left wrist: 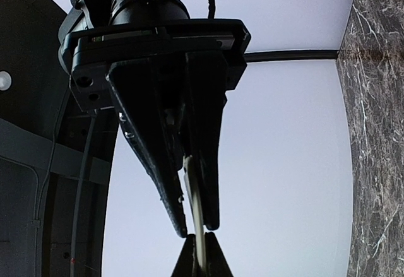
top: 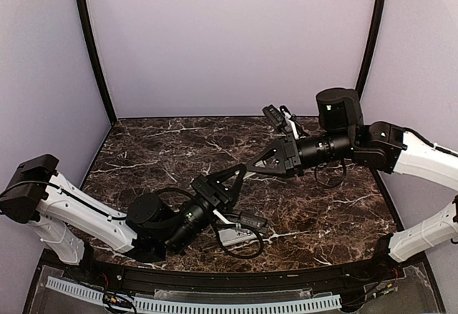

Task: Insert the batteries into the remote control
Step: Pass from the left arm to the right, then hold the remote control without the battery cover at the center of the board.

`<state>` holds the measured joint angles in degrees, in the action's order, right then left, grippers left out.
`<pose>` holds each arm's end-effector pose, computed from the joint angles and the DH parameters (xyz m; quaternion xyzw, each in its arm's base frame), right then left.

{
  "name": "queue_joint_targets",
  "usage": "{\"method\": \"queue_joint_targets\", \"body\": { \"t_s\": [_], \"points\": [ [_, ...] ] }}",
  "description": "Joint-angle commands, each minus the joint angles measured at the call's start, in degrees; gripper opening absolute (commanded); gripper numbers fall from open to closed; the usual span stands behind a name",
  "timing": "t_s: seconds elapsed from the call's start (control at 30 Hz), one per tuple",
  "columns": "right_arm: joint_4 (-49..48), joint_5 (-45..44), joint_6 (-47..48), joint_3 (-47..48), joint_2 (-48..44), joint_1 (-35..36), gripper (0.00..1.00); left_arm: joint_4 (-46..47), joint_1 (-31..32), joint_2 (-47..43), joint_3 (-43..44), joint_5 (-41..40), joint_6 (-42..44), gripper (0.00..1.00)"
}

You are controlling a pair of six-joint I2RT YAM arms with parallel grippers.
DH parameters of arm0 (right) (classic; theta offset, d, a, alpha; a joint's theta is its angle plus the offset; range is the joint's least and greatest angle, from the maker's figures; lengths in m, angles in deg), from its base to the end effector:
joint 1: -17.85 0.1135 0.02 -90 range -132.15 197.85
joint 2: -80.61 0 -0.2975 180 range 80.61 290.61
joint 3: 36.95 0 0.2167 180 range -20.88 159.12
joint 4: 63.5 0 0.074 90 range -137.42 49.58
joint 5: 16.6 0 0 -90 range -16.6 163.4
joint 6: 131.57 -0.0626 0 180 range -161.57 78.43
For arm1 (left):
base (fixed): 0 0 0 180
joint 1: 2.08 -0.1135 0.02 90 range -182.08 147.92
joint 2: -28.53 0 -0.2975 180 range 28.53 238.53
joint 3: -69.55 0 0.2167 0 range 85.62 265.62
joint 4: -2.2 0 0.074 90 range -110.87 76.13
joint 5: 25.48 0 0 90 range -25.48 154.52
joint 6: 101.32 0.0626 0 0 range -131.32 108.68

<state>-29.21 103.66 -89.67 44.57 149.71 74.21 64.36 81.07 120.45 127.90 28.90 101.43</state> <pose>0.1091 0.2209 0.3903 -0.2034 0.7871 0.5599 0.1603 0.0744 -0.3135 0.3508 0.5178 0.1932 0.3601 0.7515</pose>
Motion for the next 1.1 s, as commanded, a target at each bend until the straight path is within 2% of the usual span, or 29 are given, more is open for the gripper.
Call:
{"method": "queue_joint_targets", "body": {
  "t_s": [0.0,0.17,0.33,0.4,0.53,0.6,0.67,0.83,0.9,0.93,0.97,1.0,1.03,1.07],
  "points": [
    [-2.4,2.6,0.5,0.5,0.2,0.6,0.07,14.5,-0.1,-0.7,0.9,0.0,-0.6,0.00],
    [-2.2,2.5,0.5,0.4,0.0,0.7,0.00,14.5,-0.2,-0.7,0.7,-0.4,-0.9,0.00],
    [-2.0,1.7,0.5,0.3,-0.2,0.6,0.00,14.5,-0.2,-0.7,0.8,-0.9,-1.0,0.00],
    [-2.0,1.2,0.6,0.3,-0.4,0.6,0.00,14.5,-0.3,-0.6,0.9,-1.3,-1.0,0.05],
    [-1.3,-0.2,0.6,0.1,-1.0,0.2,0.00,14.4,-0.4,-0.4,0.5,-2.4,-1.7,0.21],
    [-1.3,-0.5,0.7,-0.2,-1.2,-0.1,0.00,14.5,-0.4,-0.2,0.2,-3.1,-2.3,0.35],
    [-1.0,-1.0,0.9,-0.3,-1.3,-0.5,0.00,14.4,-0.4,0.0,-0.3,-4.0,-3.1,0.43],
    [0.4,-2.4,1.9,-0.5,-1.9,-1.6,0.00,14.1,-0.4,0.9,-1.7,-8.6,-7.2,0.59],
    [1.2,-3.5,2.5,-0.7,-2.1,-2.4,0.00,11.2,-0.4,1.0,-1.7,-11.6,-11.7,0.66],
    [2.0,-4.2,2.8,-0.8,-2.2,-2.9,0.00,9.1,-0.4,0.7,-1.6,-12.7,-16.7,0.70],
    [2.9,-4.9,3.4,-0.7,-2.3,-3.3,0.00,2.9,-0.4,0.3,-1.6,-15.0,-20.2,0.72],
    [4.0,-6.0,4.0,-0.6,-2.2,-3.7,0.00,-1.1,-0.4,-0.8,-1.4,-16.0,-28.2,0.76],
    [5.3,-6.9,4.8,-0.4,-2.1,-4.0,0.00,-11.9,-0.4,-1.7,-1.2,-17.2,-33.7,0.78],
    [6.7,-7.8,5.6,-0.3,-2.0,-4.2,0.00,-18.1,-0.4,-4.0,-0.6,-17.1,-46.1,0.80]
  ]
}}
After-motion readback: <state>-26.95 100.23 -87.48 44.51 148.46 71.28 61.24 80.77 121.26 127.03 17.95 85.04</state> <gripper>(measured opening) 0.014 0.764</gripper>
